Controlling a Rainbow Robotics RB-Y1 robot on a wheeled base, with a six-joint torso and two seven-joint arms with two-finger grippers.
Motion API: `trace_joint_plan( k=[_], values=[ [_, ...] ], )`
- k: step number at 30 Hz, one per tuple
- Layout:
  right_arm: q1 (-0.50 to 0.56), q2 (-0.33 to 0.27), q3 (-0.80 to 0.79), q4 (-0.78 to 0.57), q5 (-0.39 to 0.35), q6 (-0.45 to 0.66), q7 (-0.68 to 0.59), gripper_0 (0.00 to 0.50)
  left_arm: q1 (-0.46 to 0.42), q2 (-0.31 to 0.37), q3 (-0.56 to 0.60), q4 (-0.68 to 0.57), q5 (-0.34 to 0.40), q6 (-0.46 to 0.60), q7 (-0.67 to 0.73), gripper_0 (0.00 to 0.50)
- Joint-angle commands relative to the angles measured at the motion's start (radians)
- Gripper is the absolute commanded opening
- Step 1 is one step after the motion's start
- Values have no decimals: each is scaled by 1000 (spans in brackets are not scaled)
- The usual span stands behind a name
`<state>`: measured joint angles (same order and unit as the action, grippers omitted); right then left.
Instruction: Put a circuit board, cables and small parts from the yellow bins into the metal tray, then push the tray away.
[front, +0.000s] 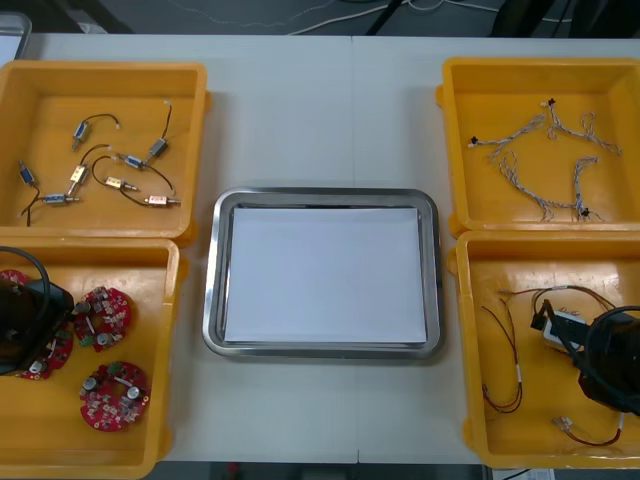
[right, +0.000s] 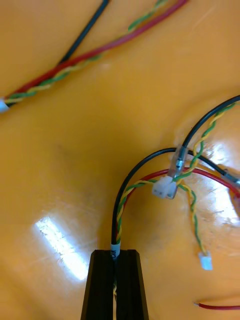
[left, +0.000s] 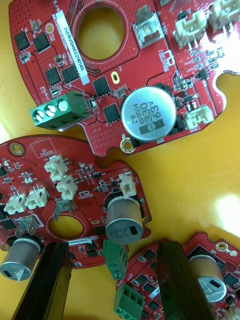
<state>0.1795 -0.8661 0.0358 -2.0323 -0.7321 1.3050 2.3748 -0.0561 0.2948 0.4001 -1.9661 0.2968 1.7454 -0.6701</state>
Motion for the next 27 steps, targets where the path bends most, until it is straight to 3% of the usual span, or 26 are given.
trace_joint_plan(
  k=[1, 2, 7, 17, 22, 27],
  values=[
    [-38, 21, -102, -69, -70, 85, 41, 0, -21, -20, -10, 1, -16, -12, 20, 475],
    [-38, 21, -109, -74, -78, 94, 41, 0, -22, -19, -10, 1, -16, -12, 20, 465],
    [-44, 21, -175, -101, -150, 155, 41, 0, -21, -20, -14, 3, -10, -13, 15, 277],
    [-64, 21, -330, -160, -263, 323, 35, 0, -21, -20, -20, 10, -12, -20, 9, 125],
    [-84, 22, -402, -166, -320, 399, 29, 0, -21, -19, -21, 29, -15, -30, -2, 0],
    [-100, 22, -445, -190, -334, 439, 27, 0, -19, -19, -18, 29, -15, -30, -14, 0]
  ],
)
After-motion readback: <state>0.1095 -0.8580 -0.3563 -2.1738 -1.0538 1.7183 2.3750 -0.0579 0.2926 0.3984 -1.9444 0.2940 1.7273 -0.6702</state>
